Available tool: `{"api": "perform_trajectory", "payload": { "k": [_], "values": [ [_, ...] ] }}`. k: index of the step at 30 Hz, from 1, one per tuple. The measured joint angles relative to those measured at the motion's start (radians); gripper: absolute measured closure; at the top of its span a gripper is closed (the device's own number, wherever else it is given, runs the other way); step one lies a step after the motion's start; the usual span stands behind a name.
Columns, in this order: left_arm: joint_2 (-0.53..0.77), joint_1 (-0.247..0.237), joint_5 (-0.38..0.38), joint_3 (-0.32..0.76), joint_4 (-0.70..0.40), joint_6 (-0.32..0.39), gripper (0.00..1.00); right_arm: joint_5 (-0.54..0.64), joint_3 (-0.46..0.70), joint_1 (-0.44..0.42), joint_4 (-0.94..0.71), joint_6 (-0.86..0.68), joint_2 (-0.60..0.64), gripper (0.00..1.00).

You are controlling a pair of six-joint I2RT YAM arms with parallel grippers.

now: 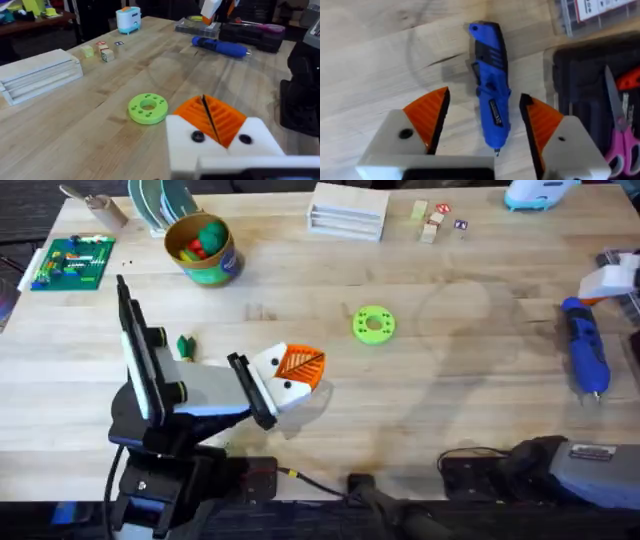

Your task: Pick up the gripper from the table and insert it into the empty holder that is missing its gripper. Then pick up a screw, insert it into the mounting hole, and use the screwdriver to tighten it. Finally, clean up the table by picking up the vegetable and placing it into the bucket.

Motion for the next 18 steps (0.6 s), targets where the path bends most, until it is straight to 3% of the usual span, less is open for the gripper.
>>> {"api": "perform_trajectory", "payload": {
  "k": [10, 18],
  "values": [
    [0.0, 0.0, 0.0, 0.0, 0.0, 0.003, 0.997, -0.006, -0.002, -0.009, 0.055, -0.194, 0.225, 0.112],
    [0.0, 0.0, 0.0, 0.0, 0.0, 0.003, 0.997, -0.017, -0.002, -0.047, 0.11, -0.239, 0.242, 0.107]
  ]
}}
